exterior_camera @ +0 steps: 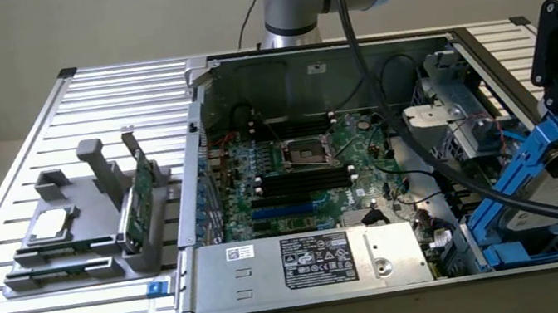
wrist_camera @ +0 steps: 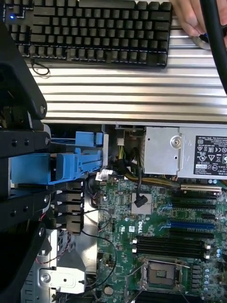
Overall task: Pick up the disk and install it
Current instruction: 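Insert the disk into the insertion slot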
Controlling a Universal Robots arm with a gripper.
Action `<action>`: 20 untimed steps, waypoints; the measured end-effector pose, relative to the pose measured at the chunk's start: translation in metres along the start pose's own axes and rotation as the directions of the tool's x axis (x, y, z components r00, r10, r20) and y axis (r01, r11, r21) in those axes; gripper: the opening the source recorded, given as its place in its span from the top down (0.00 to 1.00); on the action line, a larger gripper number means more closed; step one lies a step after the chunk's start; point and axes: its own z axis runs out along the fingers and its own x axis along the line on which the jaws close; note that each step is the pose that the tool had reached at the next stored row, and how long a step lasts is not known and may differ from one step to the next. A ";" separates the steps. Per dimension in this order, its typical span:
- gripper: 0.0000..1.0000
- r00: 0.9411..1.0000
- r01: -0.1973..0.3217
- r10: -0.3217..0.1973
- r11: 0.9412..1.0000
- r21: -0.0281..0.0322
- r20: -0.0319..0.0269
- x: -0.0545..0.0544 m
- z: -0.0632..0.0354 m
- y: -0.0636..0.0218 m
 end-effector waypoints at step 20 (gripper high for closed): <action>0.67 1.000 -0.023 0.023 0.997 -0.068 0.001 -0.003 0.0139 -0.0044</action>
